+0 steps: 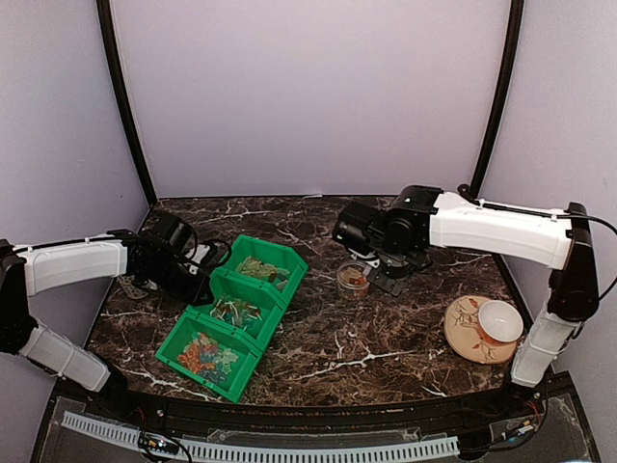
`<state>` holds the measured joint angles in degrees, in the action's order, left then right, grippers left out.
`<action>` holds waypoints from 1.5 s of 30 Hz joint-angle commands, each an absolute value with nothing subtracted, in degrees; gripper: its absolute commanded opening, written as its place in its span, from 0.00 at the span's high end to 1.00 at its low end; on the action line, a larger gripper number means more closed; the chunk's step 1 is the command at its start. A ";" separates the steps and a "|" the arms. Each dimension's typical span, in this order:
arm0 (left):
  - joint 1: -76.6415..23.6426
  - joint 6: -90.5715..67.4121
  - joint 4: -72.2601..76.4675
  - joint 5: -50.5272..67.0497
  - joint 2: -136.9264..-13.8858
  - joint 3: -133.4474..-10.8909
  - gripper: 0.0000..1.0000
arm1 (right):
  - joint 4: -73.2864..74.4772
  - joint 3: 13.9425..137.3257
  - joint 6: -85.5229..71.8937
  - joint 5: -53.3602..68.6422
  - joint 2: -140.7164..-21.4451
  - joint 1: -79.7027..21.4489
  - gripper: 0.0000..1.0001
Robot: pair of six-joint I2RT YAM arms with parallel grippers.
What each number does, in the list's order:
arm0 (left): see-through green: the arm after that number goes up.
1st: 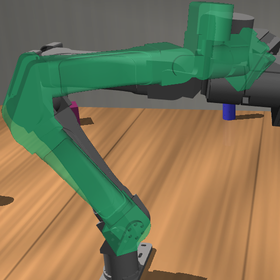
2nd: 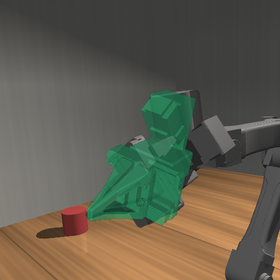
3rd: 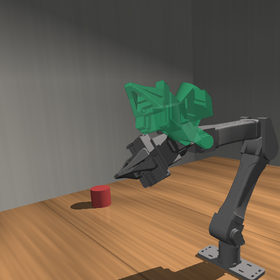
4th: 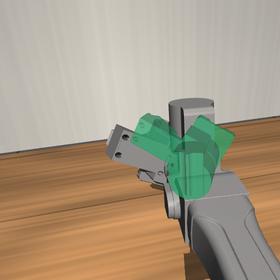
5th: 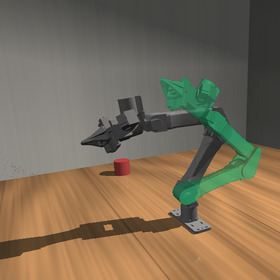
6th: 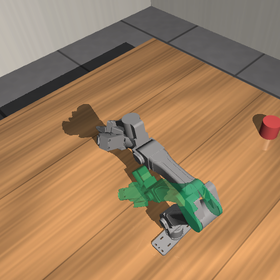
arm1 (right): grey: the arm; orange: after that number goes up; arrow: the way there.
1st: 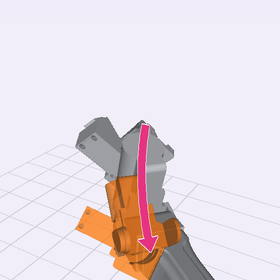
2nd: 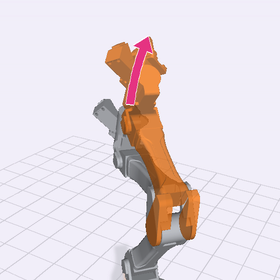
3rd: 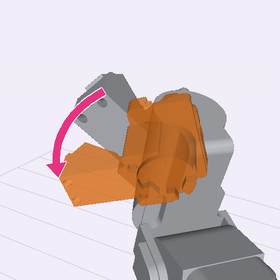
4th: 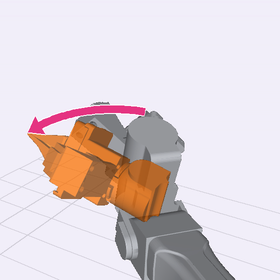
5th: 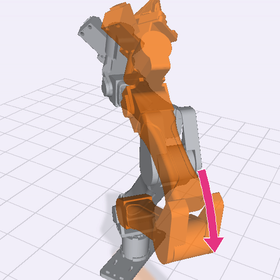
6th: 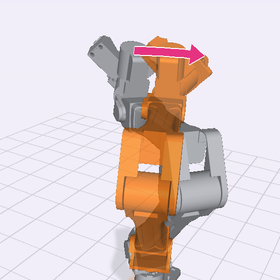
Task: Pack the candies
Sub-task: Place the fake candies in the packing bottle, then put down the storage box at the corner of the board.
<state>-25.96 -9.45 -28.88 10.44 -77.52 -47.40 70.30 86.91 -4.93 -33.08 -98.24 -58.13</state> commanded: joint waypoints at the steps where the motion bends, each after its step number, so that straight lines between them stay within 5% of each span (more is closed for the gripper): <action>1: -25.34 -10.52 -26.19 13.03 -74.53 -48.03 1.00 | 71.28 88.86 -4.00 -38.05 -98.82 -58.99 1.00; 8: -23.90 -10.70 -26.23 12.46 -74.69 -49.09 1.00 | 63.76 83.76 -3.04 -43.70 -94.33 -59.43 1.00; 21: -23.06 -10.56 -31.00 12.42 -85.09 -66.38 1.00 | 25.56 54.16 -1.86 -41.34 -72.23 -59.33 1.00; 45: -11.67 -6.55 -40.06 15.65 -118.81 -101.56 1.00 | 24.10 48.54 -9.83 -40.30 -67.91 -59.40 1.00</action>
